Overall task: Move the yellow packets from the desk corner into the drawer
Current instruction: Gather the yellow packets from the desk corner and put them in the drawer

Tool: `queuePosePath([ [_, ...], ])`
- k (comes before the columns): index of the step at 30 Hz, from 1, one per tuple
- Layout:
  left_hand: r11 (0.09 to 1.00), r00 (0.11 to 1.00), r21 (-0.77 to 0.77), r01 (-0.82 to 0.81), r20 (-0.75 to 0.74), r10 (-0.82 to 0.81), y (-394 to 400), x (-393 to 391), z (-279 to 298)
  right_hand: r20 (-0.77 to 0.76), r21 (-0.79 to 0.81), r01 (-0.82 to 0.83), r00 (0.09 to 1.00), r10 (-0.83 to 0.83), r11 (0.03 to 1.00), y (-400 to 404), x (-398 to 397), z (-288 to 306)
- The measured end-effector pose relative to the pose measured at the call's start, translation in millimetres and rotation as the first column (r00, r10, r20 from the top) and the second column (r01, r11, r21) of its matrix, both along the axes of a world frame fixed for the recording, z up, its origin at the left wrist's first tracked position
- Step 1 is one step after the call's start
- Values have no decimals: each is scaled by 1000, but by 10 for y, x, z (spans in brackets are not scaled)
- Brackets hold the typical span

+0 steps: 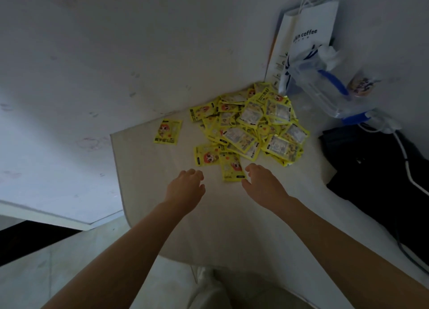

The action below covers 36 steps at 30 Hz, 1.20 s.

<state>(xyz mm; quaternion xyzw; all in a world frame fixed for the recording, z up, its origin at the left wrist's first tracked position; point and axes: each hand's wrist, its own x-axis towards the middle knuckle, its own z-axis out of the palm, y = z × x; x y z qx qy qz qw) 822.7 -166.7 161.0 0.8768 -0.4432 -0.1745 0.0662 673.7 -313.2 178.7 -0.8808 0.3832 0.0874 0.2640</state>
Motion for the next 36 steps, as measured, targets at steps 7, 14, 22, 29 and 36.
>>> queuePosePath([
  [7,997,997,54,62,-52,-59,-409,535,-237,-44,98,194,981,-191,976,-286,446,-311],
  [14,995,992,44,89,-93,-85,-851,773,-387,-106,121,291,954,-279,949,-365,703,-518],
  [22,993,991,81,88,-109,-79,-1105,817,-608,-201,19,315,931,-306,949,-358,902,-676],
  [29,988,993,98,115,-18,-114,-1003,738,-813,-235,-83,238,939,-251,968,-289,922,-729],
  [36,992,993,79,101,51,-105,-738,601,-817,-227,-93,153,959,-171,984,-251,769,-731],
])
